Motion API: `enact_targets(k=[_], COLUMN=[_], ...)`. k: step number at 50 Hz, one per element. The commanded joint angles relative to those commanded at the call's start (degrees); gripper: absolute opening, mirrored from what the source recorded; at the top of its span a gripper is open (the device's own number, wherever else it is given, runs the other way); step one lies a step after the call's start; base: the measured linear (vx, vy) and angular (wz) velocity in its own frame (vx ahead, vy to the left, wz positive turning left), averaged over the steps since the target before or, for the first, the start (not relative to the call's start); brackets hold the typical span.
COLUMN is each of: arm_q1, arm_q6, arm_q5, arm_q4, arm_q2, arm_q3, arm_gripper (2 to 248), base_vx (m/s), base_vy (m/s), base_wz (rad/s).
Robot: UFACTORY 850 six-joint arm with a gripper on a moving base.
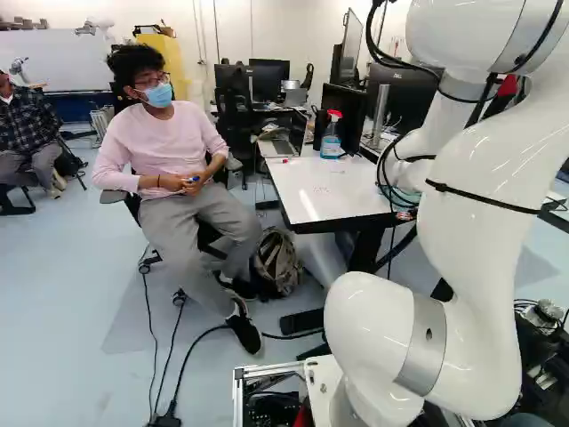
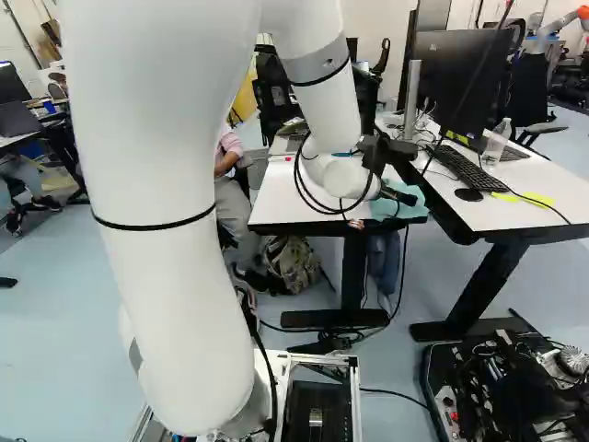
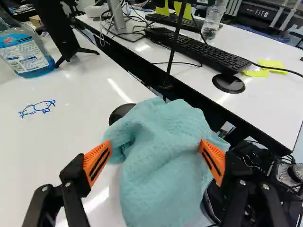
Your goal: Clean the table with the green towel
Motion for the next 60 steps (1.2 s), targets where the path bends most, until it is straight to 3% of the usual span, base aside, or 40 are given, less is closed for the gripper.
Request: enact_targets(k=[29, 30, 34, 35, 39, 40, 45, 46, 50, 51, 55, 56, 60], arm_q1=[-0.16, -0.16, -0.16, -0.16, -0.16, -0.16, -0.16, -0.16, -0.16, -0.16, -0.16, -0.16, -0.16], arm_q6=[0.0, 0.0, 0.0, 0.0, 0.0, 0.0, 0.0, 0.0, 0.0, 0.0, 0.0, 0.0, 0.0], arm_q5=[-0.9, -0.9, -0.9, -0.9, -0.9, -0.9, -0.9, -0.9, -0.9, -0.9, -0.9, -0.9, -0.9], arm_q4=[0.0, 0.0, 0.0, 0.0, 0.0, 0.0, 0.0, 0.0, 0.0, 0.0, 0.0, 0.0, 0.0], arm_q2=[-0.16, -0.16, -0.16, -0.16, -0.16, -0.16, -0.16, -0.16, -0.16, -0.16, -0.16, -0.16, -0.16], arm_q3=[-0.2, -0.2, -0.2, -0.2, -0.2, -0.2, -0.2, -0.2, -0.2, -0.2, -0.2, -0.2, -0.2], arm_gripper=[247, 227, 227, 189, 189, 150, 150, 112, 112, 74, 74, 45, 45], base_vx=[0.0, 0.0, 0.0, 0.0, 0.0, 0.0, 0.0, 0.0, 0.0, 0.0, 0.0, 0.0, 0.0], base_vy=[0.0, 0.0, 0.0, 0.0, 0.0, 0.0, 0.0, 0.0, 0.0, 0.0, 0.0, 0.0, 0.0], base_wz=[0.0, 0.0, 0.0, 0.0, 0.0, 0.0, 0.0, 0.0, 0.0, 0.0, 0.0, 0.0, 0.0])
